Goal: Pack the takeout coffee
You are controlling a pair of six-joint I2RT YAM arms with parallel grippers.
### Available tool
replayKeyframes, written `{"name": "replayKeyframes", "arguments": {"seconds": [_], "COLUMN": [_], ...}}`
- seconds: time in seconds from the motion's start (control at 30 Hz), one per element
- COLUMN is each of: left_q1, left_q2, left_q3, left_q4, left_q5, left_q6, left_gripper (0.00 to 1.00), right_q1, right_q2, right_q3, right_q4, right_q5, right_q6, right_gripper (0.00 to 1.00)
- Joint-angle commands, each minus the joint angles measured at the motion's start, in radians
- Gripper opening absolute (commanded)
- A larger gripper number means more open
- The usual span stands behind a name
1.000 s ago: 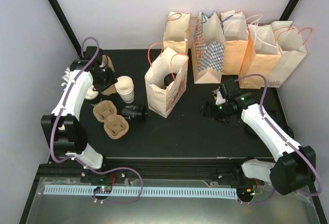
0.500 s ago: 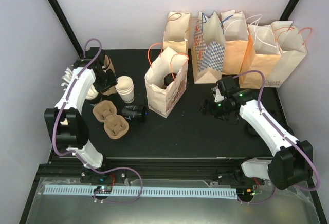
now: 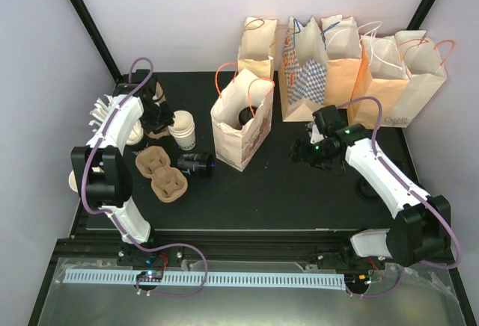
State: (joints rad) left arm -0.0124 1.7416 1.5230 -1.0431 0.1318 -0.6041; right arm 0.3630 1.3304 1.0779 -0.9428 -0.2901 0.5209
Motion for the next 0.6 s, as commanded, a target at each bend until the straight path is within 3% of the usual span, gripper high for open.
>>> {"name": "replayKeyframes", "arguments": {"seconds": [0.0, 0.1, 0.27, 0.57], "left_q1": [-0.001, -0.001, -0.009, -0.024], "left_q2": [0.014, 0.021, 0.001, -0.080], "left_q3": [0.065, 0.070, 0.094, 0.085], "left_q4": [0.024, 0.016, -0.027, -0.065], "left_q5": [0.041, 0.028, -0.014, -0.028], "left_q6": [0.013, 0.010, 0.002, -0.036], "left_gripper": [0.25, 0.12, 0.02, 0.02], "right_q1": [-0.004, -0.004, -0.004, -0.004], "right_q2": [0.015, 0.022, 0.032, 0.006], "right_q3": [0.031, 0.038, 0.049, 0.028], "right_q4": [0.003, 0.003, 0.000, 0.055], "right_q5": [0.012, 0.012, 0.018, -0.042], "right_q6": [-0.016, -0.014, -0.015, -0.026], "right_gripper": [0.85, 0.85, 0.85, 0.85]}}
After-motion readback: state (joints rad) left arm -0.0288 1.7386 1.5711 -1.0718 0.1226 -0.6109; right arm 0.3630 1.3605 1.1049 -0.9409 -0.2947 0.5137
